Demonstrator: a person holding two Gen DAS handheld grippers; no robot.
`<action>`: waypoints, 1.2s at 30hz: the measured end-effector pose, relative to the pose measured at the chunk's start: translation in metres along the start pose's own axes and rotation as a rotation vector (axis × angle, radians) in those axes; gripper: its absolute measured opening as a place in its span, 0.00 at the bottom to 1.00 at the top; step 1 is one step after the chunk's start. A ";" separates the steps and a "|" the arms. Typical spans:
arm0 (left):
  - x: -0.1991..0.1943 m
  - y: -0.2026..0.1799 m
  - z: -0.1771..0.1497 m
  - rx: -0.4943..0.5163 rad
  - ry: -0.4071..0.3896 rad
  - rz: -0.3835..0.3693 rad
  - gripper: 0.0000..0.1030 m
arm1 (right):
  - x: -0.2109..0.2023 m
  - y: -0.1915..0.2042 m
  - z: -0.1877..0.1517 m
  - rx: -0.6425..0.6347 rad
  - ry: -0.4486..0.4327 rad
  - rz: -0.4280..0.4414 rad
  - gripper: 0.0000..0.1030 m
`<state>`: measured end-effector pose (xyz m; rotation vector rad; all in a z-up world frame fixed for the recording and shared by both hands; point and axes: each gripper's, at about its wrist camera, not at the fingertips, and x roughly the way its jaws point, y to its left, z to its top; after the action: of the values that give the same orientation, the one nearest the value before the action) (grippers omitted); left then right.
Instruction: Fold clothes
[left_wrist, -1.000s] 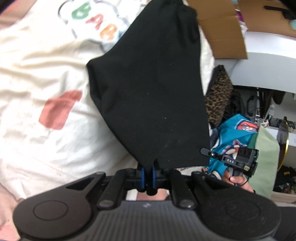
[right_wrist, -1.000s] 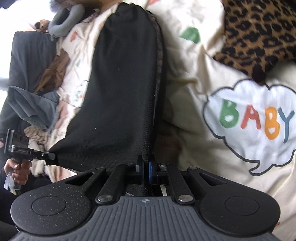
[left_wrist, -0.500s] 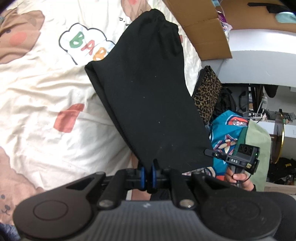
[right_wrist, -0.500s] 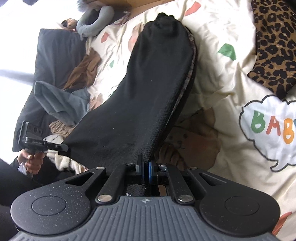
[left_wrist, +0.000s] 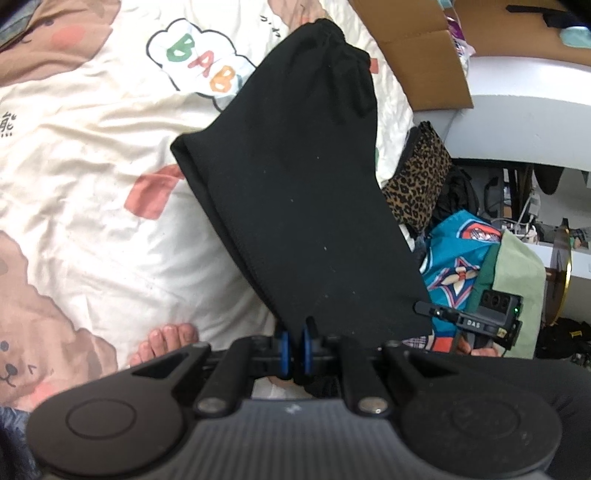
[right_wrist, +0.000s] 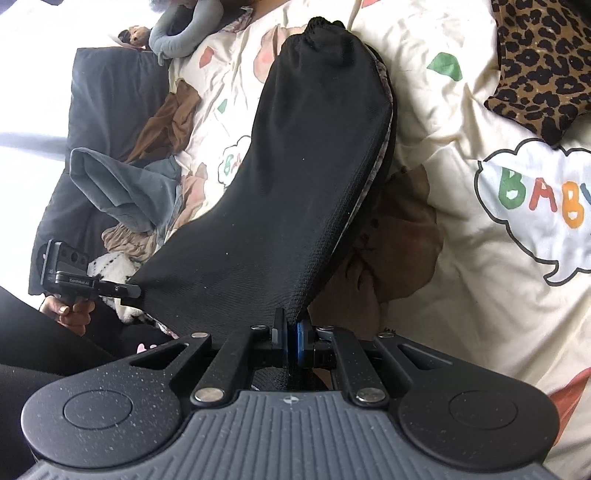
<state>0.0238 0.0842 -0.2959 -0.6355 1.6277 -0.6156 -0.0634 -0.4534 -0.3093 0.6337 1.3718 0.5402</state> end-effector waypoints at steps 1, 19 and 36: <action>0.001 -0.001 0.002 0.005 -0.003 0.000 0.08 | 0.001 0.001 0.002 -0.001 -0.002 -0.001 0.02; -0.011 -0.026 0.065 0.071 -0.166 -0.044 0.08 | 0.008 -0.007 0.047 0.054 -0.135 0.027 0.02; 0.010 -0.036 0.145 0.143 -0.294 -0.025 0.08 | 0.029 -0.030 0.104 0.061 -0.273 0.067 0.02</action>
<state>0.1686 0.0454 -0.2980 -0.6102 1.2918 -0.6194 0.0427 -0.4653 -0.3426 0.7754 1.1157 0.4483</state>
